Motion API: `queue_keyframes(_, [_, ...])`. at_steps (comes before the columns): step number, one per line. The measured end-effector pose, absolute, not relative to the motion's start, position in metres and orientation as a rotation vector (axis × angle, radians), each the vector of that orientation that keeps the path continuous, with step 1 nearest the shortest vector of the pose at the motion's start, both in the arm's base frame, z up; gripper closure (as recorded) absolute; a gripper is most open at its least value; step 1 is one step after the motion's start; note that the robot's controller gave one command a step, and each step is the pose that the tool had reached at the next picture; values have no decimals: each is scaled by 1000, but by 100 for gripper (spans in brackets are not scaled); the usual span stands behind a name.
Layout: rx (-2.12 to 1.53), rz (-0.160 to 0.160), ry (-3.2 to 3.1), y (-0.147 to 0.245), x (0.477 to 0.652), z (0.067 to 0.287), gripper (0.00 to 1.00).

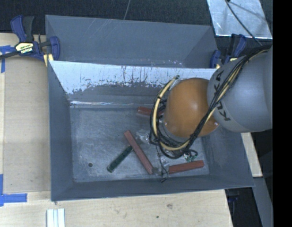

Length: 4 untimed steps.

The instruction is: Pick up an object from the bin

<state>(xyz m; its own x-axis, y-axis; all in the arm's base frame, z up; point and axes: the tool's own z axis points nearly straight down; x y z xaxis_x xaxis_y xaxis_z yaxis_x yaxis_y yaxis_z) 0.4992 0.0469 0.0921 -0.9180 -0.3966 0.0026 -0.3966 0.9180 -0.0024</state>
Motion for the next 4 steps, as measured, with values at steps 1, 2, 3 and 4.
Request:
queue_keyframes(1, [914, -1, -3011, 87, 496, 89, 0])
queue_keyframes(2, [799, -1, -3041, 130, 490, 79, 100])
queue_keyframes(3, [800, -1, -3041, 130, 490, 79, 100])
queue_keyframes(4, [845, -1, -3034, 152, 505, 254, 100])
